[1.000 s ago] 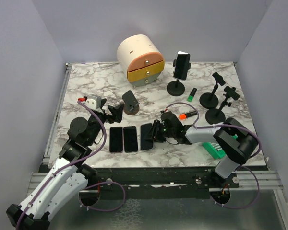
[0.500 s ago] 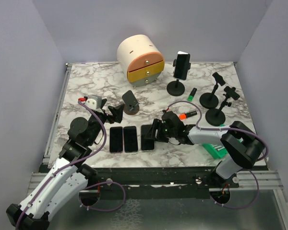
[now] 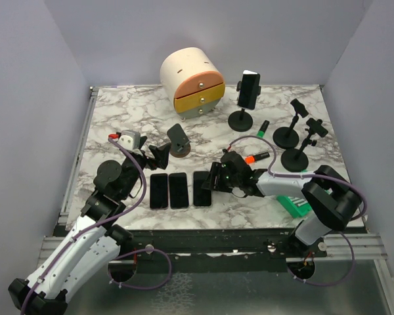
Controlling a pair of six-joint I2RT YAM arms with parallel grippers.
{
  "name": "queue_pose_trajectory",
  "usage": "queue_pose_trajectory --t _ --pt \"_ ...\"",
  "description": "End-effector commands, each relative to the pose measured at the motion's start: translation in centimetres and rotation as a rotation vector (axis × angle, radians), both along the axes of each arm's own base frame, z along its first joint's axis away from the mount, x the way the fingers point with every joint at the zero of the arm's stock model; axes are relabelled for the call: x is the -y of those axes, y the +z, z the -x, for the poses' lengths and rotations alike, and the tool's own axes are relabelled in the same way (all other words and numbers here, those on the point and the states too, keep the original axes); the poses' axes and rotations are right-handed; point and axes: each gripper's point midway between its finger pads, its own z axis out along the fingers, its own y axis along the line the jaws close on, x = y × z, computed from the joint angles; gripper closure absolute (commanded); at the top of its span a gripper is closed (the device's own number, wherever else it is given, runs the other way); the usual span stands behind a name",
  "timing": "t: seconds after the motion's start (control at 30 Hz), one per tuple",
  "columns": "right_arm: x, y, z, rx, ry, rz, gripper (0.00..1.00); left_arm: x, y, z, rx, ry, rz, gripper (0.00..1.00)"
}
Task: Remove the phone from the phone stand
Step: Place the phone at the center of the board.
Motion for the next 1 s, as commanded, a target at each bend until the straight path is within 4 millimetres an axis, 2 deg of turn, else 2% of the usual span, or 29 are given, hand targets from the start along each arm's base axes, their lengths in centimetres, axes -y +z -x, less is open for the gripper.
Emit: queue_pose_trajectory --t 0.0,0.5,0.7,0.8,0.97 --pt "0.2 -1.5 0.5 -0.031 0.032 0.039 0.46 0.3 -0.1 0.2 0.000 -0.013 -0.004 0.11" --pt "-2.4 -0.8 1.1 -0.086 0.055 -0.065 0.49 0.4 -0.3 0.2 -0.003 -0.018 -0.010 0.11" --pt "-2.7 -0.2 0.9 -0.072 0.064 -0.073 0.48 0.4 -0.5 0.1 -0.007 -0.016 -0.015 0.11" --pt "-2.1 1.2 0.1 -0.020 0.041 -0.043 0.45 0.3 -0.5 0.1 -0.008 -0.011 -0.019 0.11" --pt "0.1 6.7 -1.6 0.165 0.020 0.027 0.41 0.3 -0.8 0.0 -0.016 -0.002 -0.028 0.11"
